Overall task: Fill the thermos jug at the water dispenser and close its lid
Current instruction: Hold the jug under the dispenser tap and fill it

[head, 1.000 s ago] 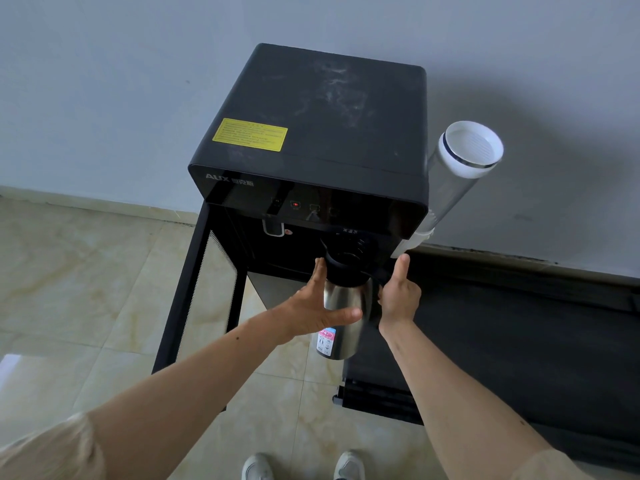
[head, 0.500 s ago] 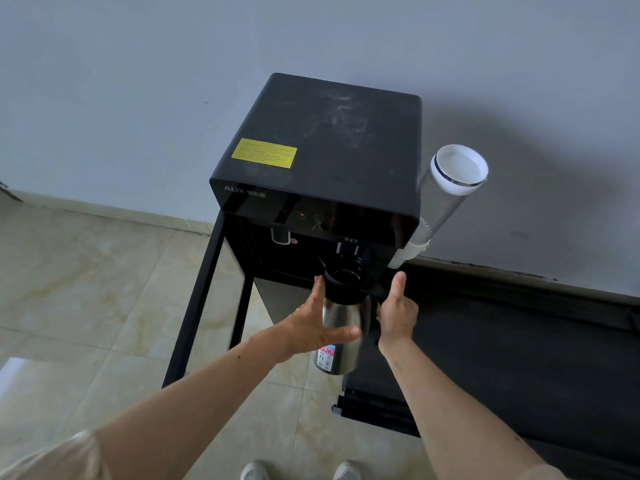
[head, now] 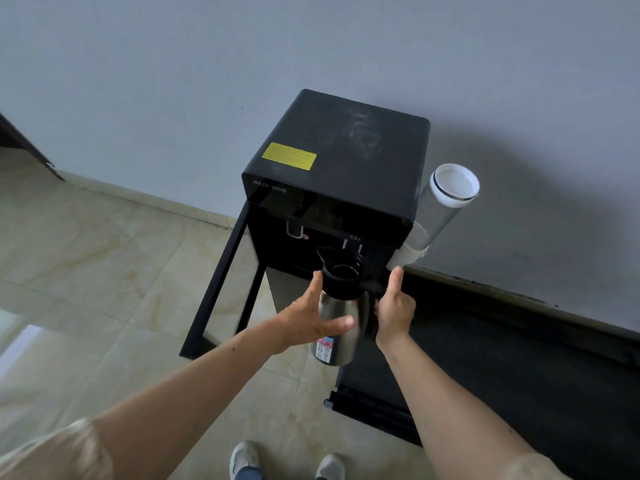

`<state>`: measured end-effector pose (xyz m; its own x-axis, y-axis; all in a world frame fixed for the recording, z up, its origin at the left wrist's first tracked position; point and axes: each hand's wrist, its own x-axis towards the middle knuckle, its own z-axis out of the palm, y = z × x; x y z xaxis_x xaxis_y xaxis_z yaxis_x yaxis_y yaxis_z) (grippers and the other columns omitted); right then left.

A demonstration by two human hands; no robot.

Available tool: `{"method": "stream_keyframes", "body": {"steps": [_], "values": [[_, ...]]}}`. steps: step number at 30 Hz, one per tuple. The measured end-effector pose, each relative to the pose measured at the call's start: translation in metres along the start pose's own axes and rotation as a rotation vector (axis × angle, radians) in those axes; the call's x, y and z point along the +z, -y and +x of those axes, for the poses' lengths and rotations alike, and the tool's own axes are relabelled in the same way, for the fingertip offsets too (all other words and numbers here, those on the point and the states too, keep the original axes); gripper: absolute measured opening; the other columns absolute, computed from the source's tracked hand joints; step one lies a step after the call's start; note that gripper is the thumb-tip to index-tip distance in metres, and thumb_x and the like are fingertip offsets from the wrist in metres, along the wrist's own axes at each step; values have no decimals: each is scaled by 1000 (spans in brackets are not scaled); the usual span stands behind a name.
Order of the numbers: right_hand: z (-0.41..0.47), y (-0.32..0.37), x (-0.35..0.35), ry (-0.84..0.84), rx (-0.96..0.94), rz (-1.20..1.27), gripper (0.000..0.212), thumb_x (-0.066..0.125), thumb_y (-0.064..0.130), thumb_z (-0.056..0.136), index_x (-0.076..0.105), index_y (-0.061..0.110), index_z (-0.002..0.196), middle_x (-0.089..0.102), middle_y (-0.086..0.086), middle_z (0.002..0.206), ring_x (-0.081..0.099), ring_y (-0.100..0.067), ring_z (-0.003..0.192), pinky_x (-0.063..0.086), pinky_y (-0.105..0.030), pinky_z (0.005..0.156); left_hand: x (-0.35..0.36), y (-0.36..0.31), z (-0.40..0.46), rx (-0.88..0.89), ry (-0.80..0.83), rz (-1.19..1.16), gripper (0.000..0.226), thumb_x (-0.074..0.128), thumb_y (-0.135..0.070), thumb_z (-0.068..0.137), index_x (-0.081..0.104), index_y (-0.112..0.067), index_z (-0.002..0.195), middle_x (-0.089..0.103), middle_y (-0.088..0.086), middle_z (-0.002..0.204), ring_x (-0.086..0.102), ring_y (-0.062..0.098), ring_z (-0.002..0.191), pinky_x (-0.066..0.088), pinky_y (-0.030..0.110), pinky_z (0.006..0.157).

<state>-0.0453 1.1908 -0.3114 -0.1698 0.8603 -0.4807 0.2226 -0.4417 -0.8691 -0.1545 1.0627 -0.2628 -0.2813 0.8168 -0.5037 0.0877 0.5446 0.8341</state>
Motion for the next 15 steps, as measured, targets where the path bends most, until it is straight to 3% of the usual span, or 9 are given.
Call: {"method": "stream_keyframes", "body": {"steps": [3,8,13,15], "values": [[-5,6,1,-12,-9,12,71,46,78,80,50,11,58,52,-3,47,51,-22,51,45,-39,61,0,2,-4,45,-14,2,119,74,-68,60,-1,-42,148,18,-6,159,19,21,146,28,49,115],[-32,18,0,8,1,20,77,52,84,70,55,8,63,56,-5,53,56,-23,56,48,-40,63,-5,8,-23,36,-70,-24,111,70,-73,61,9,-42,148,25,-10,157,22,15,145,27,48,116],[-58,24,1,-26,-57,6,72,55,79,75,30,17,47,40,2,42,42,-17,48,40,-36,58,-19,19,-38,34,-79,-38,94,58,-78,68,22,-40,147,33,-10,154,27,13,143,29,49,114],[-67,27,3,-47,-35,28,72,56,78,75,28,18,47,37,3,41,39,-16,46,39,-34,57,-26,16,-51,41,-104,-48,96,51,-79,71,17,-35,150,25,-8,158,22,15,146,24,47,117]]}}
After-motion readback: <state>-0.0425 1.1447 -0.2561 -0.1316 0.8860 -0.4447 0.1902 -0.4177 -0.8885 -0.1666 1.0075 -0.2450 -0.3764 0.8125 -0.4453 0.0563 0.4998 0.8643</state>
